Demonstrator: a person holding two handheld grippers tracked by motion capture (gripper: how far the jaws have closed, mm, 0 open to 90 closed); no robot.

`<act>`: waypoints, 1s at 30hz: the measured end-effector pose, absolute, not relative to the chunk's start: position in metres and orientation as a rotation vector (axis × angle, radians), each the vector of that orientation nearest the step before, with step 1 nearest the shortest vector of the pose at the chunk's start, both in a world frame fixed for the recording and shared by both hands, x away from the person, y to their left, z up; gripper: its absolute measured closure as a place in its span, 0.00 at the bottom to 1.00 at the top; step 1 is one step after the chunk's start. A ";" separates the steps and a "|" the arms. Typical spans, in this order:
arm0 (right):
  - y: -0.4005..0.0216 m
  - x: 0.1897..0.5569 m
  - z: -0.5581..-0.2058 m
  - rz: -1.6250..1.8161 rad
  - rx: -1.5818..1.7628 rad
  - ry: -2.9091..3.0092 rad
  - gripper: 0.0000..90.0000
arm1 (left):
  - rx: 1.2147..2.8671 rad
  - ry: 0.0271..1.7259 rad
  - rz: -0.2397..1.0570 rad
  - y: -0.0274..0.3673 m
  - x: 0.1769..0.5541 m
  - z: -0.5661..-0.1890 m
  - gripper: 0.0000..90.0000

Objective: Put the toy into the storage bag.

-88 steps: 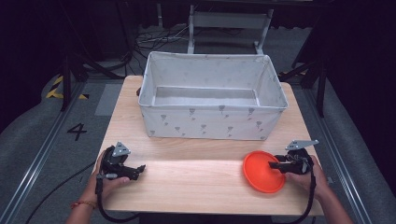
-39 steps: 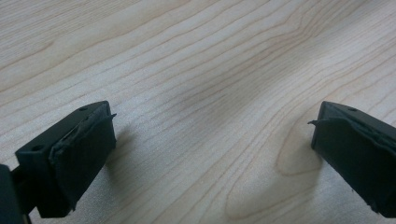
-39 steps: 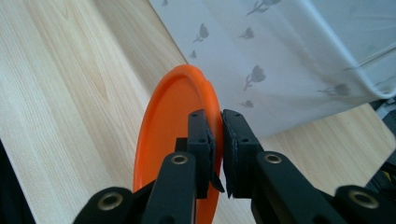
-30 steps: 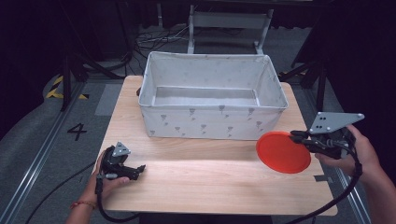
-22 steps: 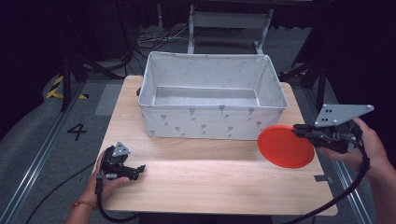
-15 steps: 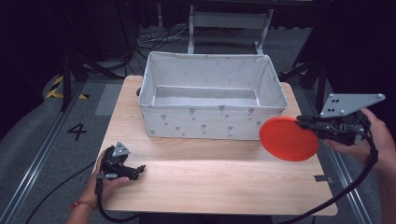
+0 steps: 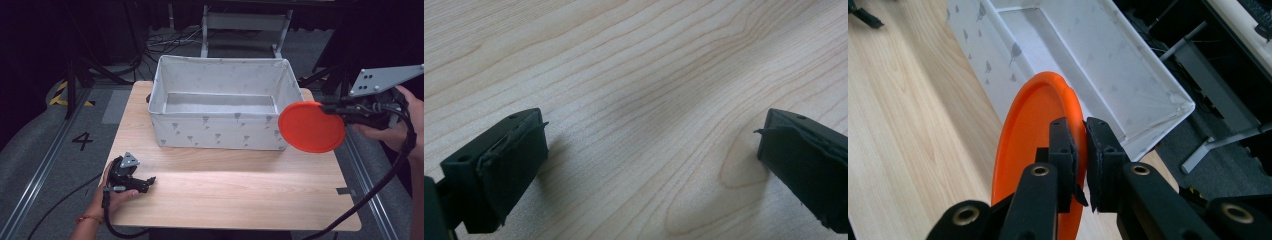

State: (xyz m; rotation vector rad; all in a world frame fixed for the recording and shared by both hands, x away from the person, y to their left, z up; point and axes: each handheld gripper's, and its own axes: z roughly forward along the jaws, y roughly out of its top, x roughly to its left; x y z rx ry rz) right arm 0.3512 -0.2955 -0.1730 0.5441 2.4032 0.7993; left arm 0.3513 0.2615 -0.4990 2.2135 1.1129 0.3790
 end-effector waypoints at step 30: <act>-0.252 0.465 -0.148 0.796 0.539 2.375 0.92 | 2.210 1.113 0.374 0.261 0.351 -0.499 0.00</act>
